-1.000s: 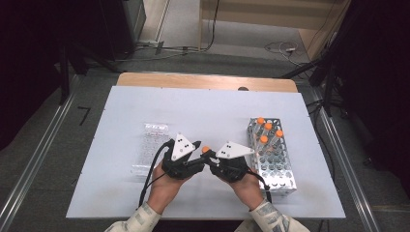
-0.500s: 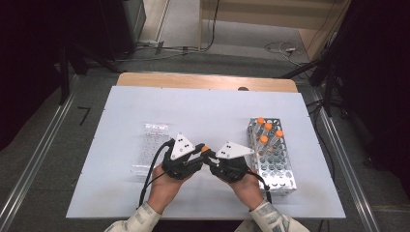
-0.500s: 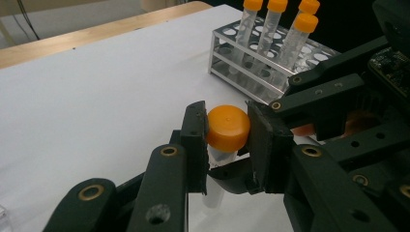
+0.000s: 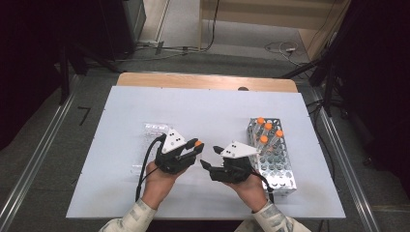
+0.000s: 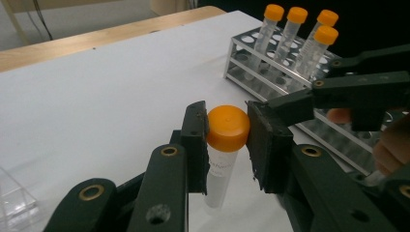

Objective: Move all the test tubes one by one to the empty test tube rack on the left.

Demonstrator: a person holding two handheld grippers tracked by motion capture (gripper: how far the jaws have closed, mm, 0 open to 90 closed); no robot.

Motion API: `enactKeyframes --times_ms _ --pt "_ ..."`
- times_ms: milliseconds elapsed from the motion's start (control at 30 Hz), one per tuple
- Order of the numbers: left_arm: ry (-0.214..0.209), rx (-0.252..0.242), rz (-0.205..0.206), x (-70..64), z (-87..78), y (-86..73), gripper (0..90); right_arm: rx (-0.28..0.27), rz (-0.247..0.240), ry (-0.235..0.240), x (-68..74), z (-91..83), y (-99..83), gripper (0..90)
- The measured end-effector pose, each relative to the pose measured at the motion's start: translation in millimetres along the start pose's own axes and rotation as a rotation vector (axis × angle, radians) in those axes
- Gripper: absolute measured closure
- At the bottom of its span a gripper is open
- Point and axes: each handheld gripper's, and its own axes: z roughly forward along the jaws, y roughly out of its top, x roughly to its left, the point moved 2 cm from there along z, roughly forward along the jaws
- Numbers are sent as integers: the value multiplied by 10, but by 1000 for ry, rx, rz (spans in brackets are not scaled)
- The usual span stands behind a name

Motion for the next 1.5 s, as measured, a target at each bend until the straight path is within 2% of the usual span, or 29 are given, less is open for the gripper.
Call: enactKeyframes --times_ms 200,400,500,700,800,867,1067,1367,1500 --pt "32 -16 -14 159 -65 94 703 0 1 0 3 -75 -24 321" --pt "83 -64 -54 368 -210 179 703 5 11 -10 -24 -102 -51 307" --pt "108 -84 -52 438 -265 226 703 6 14 -12 -35 -101 -57 305" --pt "163 -93 -72 616 -318 275 704 1 16 -13 -27 -109 -56 305" --pt "206 -93 -68 704 -351 288 704 -1 18 -15 -36 -116 -58 305" --pt "212 -98 -79 754 -365 307 704 0 24 -16 -41 -119 -59 305" --pt "232 -110 -83 850 -391 370 703 -6 25 -18 -43 -125 -52 305" --pt "290 -105 -86 986 -413 377 704 -13 34 -19 -45 -141 -50 306" --pt "295 -103 -93 1016 -397 373 703 -13 35 -18 -42 -144 -48 306"
